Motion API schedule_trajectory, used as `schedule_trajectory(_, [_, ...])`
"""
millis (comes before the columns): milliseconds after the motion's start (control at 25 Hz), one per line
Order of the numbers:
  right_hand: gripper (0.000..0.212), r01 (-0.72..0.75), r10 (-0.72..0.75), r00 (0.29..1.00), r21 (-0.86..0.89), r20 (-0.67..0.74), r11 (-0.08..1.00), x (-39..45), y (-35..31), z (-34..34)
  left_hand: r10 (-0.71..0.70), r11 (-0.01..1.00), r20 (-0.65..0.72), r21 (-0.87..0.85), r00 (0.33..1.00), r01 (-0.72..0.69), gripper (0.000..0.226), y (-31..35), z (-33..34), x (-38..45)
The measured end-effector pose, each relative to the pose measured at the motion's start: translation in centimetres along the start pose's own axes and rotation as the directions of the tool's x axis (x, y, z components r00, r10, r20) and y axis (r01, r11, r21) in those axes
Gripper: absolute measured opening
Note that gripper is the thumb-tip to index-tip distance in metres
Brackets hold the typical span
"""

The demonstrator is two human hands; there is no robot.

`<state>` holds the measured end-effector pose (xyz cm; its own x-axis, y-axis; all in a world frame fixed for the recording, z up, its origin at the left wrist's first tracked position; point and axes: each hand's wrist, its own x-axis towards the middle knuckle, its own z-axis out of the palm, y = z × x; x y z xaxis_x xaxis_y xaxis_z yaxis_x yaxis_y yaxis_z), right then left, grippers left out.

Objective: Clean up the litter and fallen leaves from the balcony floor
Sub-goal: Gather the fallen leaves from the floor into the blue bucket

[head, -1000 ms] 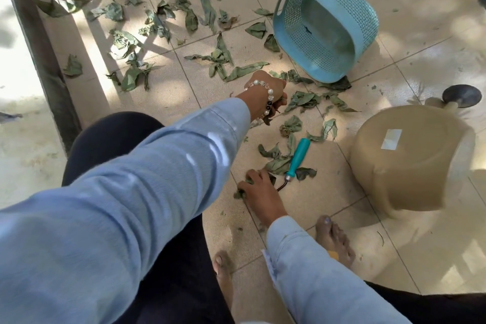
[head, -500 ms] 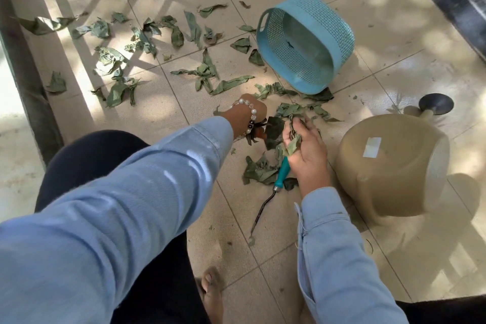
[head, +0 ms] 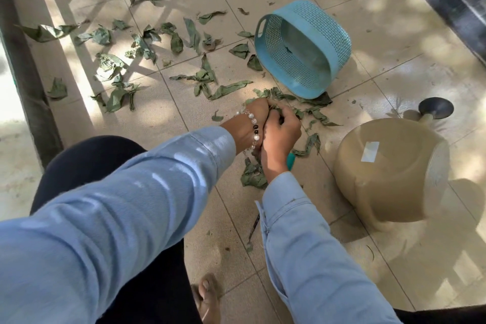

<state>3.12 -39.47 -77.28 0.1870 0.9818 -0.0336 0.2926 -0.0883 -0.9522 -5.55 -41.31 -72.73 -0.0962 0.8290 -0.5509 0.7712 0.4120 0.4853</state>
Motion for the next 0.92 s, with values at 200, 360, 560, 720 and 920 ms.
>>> schedule_trajectory(200, [0.018,0.237,-0.236,0.964,0.007,0.120,0.971,1.0,-0.7,0.0,0.024,0.998,-0.060,0.061,0.998,-0.020,0.046,0.5,-1.2,-1.6])
schedule_trajectory(360, [0.030,0.389,-0.335,0.893,-0.141,0.300,0.911,1.4,-0.2,-0.1,-0.082,0.969,0.007,-0.235,0.997,0.082,0.025,-2.3,1.1,4.5])
schedule_trajectory(560, [0.026,0.490,-0.275,0.818,-0.360,0.505,0.794,1.6,0.7,-0.8,-0.356,0.600,0.209,-0.696,0.911,0.394,0.028,-5.3,4.5,12.2])
schedule_trajectory(720, [0.022,0.130,0.028,0.646,-0.146,0.763,0.981,3.4,-0.1,-1.8,-0.464,0.441,0.019,-0.862,0.885,0.250,0.034,-0.9,0.3,5.5])
schedule_trajectory(920, [0.013,-0.237,0.211,0.861,-0.002,0.463,0.972,4.2,3.2,-1.9,-0.518,0.351,0.047,-0.899,0.854,0.262,0.054,-0.8,-0.5,6.8])
